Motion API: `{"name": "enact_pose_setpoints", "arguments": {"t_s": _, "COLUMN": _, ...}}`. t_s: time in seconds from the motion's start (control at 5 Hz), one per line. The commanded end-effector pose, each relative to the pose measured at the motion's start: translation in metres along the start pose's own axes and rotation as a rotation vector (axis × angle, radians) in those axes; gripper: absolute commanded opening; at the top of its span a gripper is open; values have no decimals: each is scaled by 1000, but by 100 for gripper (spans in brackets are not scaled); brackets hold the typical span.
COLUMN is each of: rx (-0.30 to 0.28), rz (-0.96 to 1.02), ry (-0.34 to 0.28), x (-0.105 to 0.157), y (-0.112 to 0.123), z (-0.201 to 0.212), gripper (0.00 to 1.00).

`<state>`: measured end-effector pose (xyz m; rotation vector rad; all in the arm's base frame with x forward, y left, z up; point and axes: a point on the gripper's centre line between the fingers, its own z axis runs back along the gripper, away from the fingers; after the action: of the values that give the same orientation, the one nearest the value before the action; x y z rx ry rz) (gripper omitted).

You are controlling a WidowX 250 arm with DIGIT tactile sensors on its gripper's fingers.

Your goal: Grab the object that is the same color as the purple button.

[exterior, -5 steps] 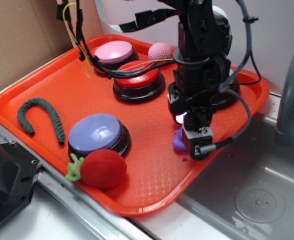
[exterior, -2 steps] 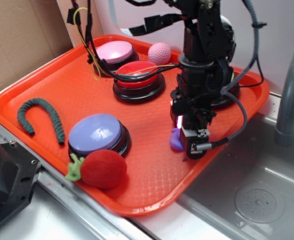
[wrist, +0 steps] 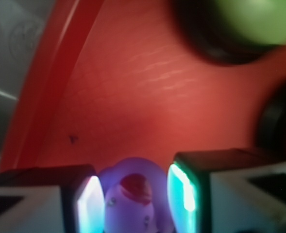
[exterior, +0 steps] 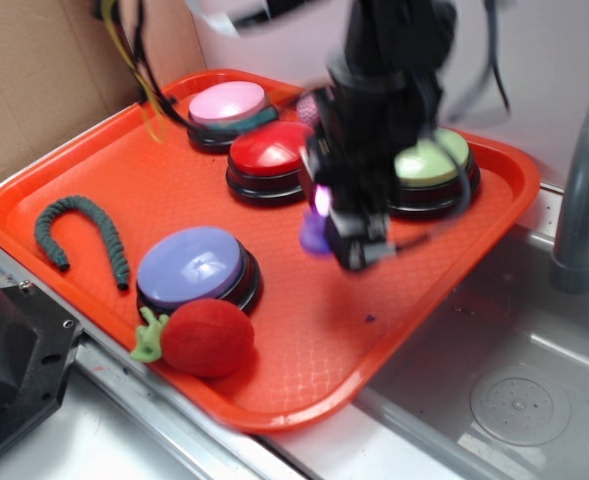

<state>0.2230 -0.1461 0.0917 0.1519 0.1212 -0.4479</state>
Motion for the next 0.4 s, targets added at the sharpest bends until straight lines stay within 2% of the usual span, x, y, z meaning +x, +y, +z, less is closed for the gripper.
{"name": "enact_pose_setpoints", "arguments": {"t_s": 0.0, "rx": 39, "rz": 161, "ry": -105, "x": -38, "y": 34, "z": 90, "gripper": 0}}
{"name": "enact_pose_setpoints", "arguments": {"t_s": 0.2, "rx": 66, "rz": 277, "ry": -142, "x": -64, "y": 56, "z": 108, "gripper": 0}}
